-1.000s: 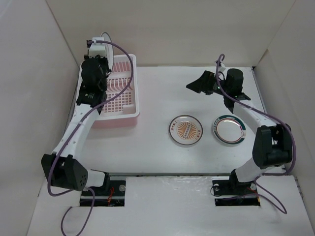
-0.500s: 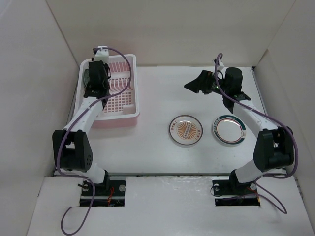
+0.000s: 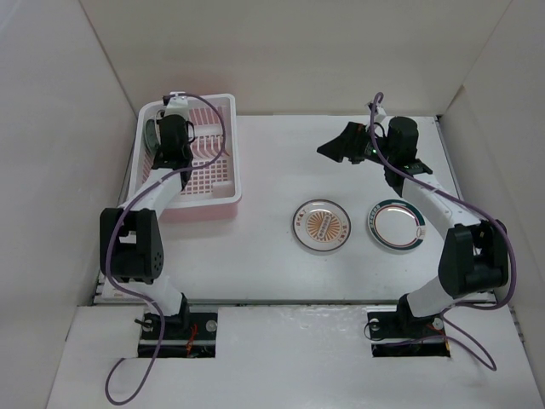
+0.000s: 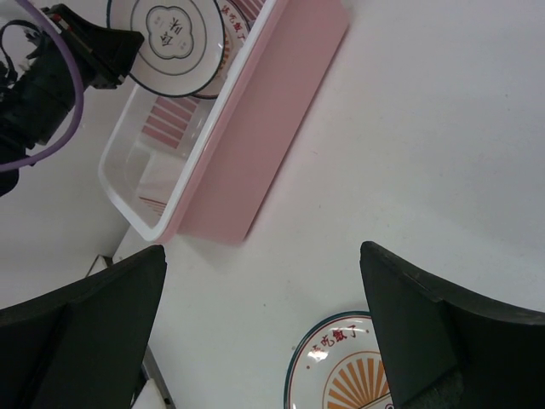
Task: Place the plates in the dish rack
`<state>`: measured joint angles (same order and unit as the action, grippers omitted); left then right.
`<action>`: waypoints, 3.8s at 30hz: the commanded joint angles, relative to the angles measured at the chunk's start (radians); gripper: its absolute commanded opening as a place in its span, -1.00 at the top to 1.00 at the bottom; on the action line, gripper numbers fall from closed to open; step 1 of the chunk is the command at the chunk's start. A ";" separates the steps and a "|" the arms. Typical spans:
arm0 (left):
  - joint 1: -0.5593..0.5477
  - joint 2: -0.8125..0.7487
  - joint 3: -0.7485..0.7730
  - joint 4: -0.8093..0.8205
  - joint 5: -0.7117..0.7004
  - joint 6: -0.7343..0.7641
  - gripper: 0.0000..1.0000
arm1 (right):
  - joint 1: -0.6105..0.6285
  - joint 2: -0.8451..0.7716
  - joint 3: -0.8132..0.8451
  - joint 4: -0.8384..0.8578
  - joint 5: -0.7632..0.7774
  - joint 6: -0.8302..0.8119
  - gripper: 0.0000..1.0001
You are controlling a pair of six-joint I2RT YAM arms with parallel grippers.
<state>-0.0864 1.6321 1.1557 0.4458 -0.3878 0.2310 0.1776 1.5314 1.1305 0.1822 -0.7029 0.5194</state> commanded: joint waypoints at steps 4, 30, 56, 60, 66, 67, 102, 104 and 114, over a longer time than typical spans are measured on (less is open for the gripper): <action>0.013 0.035 0.007 0.114 -0.014 -0.059 1.00 | 0.008 -0.043 0.041 0.019 -0.003 -0.028 -1.00; 0.013 0.156 0.067 0.024 0.004 -0.145 0.65 | 0.008 -0.043 0.041 0.019 -0.012 -0.029 -1.00; -0.027 -0.080 0.271 -0.258 0.200 -0.226 -1.00 | -0.035 -0.043 0.028 0.007 0.052 -0.038 -1.00; -0.036 -0.107 0.436 -0.439 0.288 -0.353 -1.00 | -0.095 -0.034 0.003 -0.054 0.088 -0.091 -1.00; -0.082 -0.262 0.477 -0.513 0.489 -0.516 -1.00 | -0.151 -0.089 -0.096 -0.101 0.265 -0.059 -1.00; -0.093 -0.290 0.452 -0.501 0.507 -0.541 -1.00 | -0.151 -0.149 -0.153 -0.101 0.316 -0.050 -1.00; -0.184 -0.334 0.409 -0.542 0.727 -0.558 -1.00 | -0.033 0.191 -0.103 -0.377 0.157 -0.352 -0.52; -0.184 -0.334 0.409 -0.542 0.738 -0.558 -1.00 | -0.033 0.203 -0.094 -0.388 0.167 -0.352 -0.52; -0.184 -0.325 0.409 -0.542 0.747 -0.558 -1.00 | -0.043 0.274 -0.094 -0.388 0.088 -0.383 -0.15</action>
<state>-0.2684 1.3247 1.5227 -0.1322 0.3401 -0.3382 0.1406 1.7836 1.0019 -0.2008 -0.5705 0.1703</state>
